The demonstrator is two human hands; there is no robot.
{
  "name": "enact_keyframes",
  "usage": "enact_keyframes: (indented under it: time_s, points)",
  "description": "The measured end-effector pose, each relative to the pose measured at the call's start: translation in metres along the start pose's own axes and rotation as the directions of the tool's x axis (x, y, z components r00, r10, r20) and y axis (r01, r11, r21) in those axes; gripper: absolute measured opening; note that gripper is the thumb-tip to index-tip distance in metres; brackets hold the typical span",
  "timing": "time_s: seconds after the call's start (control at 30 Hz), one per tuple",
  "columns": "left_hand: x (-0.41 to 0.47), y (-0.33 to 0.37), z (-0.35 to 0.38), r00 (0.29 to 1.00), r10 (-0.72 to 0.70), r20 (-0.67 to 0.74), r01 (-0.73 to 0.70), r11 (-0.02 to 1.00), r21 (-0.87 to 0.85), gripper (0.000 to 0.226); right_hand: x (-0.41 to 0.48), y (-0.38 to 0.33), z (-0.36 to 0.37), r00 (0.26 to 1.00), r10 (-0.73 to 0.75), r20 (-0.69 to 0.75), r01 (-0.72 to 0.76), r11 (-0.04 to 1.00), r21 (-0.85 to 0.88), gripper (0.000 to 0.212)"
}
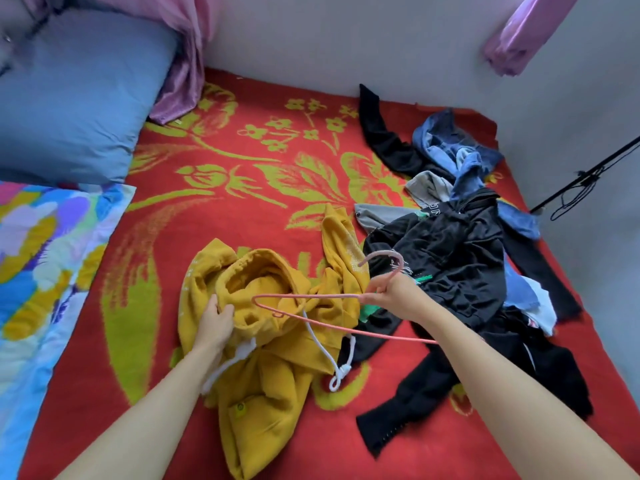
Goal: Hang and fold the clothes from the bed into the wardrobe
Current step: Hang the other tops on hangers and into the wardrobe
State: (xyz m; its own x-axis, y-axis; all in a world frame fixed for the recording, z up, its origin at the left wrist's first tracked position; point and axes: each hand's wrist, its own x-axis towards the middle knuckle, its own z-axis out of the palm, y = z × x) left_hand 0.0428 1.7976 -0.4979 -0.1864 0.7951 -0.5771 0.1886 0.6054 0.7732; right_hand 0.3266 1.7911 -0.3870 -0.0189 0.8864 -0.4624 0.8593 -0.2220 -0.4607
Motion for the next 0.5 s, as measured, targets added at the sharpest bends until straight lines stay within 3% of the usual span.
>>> enact_keyframes:
  time_s: [0.13, 0.33, 0.43, 0.5]
  points:
    - [-0.022, 0.024, -0.012, 0.989, 0.140, 0.045, -0.138, 0.989, -0.042, 0.053, -0.012, -0.029, -0.013, 0.999, -0.031, -0.029, 0.027, 0.990, -0.137, 0.031]
    - [-0.067, 0.072, -0.040, 0.924, 0.379, 0.051, -0.372, 0.923, -0.099, 0.036, -0.041, -0.085, -0.046, 0.975, -0.190, -0.119, 0.140, 0.930, -0.340, 0.025]
    - [-0.094, 0.104, -0.062, 0.889, 0.450, 0.086, -0.442, 0.892, -0.097, 0.064, -0.056, -0.118, -0.053, 0.948, -0.294, -0.118, 0.230, 0.895, -0.382, 0.021]
    - [-0.109, 0.122, -0.069, 0.855, 0.503, 0.129, -0.491, 0.864, -0.112, 0.064, -0.061, -0.137, -0.051, 0.929, -0.346, -0.131, 0.270, 0.877, -0.398, 0.022]
